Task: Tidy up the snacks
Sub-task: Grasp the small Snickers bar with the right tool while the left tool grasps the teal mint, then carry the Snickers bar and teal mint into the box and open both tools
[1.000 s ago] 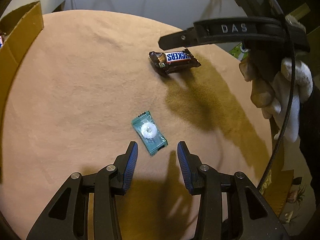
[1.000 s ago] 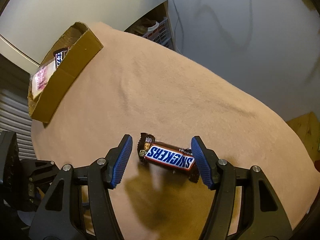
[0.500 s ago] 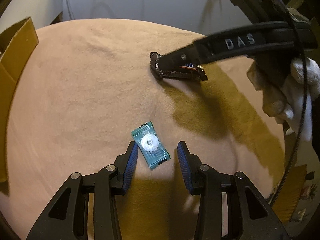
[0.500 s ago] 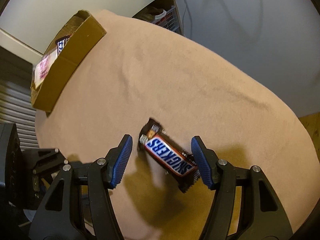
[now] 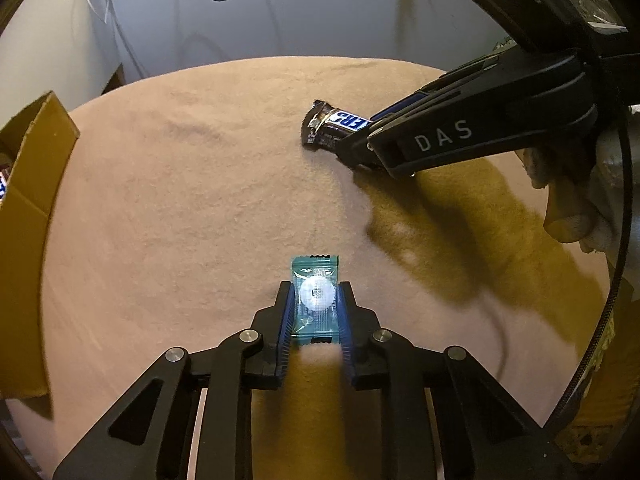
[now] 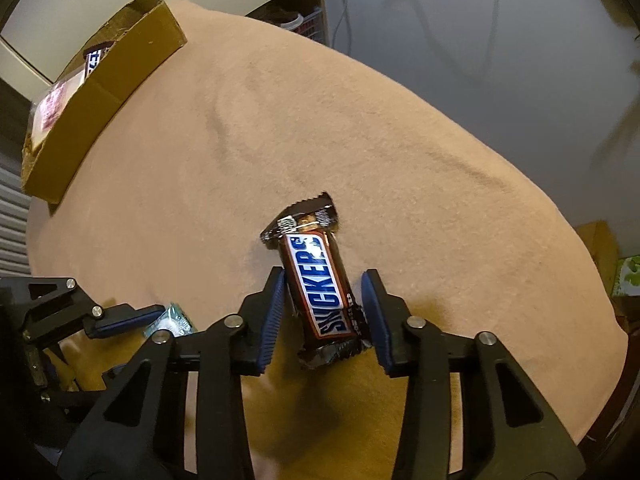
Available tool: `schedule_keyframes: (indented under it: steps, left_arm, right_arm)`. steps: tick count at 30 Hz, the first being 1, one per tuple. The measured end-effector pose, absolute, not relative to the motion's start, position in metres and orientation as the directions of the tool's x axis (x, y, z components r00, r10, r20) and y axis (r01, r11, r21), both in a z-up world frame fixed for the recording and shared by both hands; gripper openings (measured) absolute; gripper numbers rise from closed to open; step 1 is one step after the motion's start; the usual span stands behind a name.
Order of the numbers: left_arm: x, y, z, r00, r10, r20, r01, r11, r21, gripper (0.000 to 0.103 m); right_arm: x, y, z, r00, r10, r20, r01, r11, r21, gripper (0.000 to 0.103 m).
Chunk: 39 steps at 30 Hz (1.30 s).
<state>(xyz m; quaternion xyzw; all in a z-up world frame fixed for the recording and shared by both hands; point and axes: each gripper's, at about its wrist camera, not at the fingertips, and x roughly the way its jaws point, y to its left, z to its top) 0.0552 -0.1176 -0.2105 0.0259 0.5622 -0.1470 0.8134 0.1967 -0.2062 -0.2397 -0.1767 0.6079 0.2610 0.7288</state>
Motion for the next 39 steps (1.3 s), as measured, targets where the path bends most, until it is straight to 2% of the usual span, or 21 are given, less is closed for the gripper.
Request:
schedule_keyframes:
  steps: [3,13,23,39]
  left_arm:
    - [0.057,-0.109,-0.211,0.323,-0.229,-0.918,0.245,0.957,-0.153,0.019]
    - [0.052,-0.076,-0.197,0.334,-0.260,-0.906,0.161,0.963,-0.217,0.019]
    - [0.049,-0.053,-0.164,0.398,-0.270,-0.877,0.172,0.961,-0.218,0.019]
    - [0.047,0.033,-0.131,0.505,-0.200,-0.839,0.072,0.979,-0.191,0.019]
  right_arm:
    - [0.193,-0.205,-0.239,0.143,0.145,-0.979,-0.587,0.809,0.034,0.031]
    - [0.171,-0.210,-0.227,0.153,0.162,-0.975,-0.543,0.838,0.054,0.030]
    - [0.148,-0.219,-0.195,0.183,0.224,-0.957,-0.495,0.862,0.107,0.030]
    - [0.142,-0.115,-0.155,0.211,0.325,-0.922,-0.565,0.810,0.156,0.030]
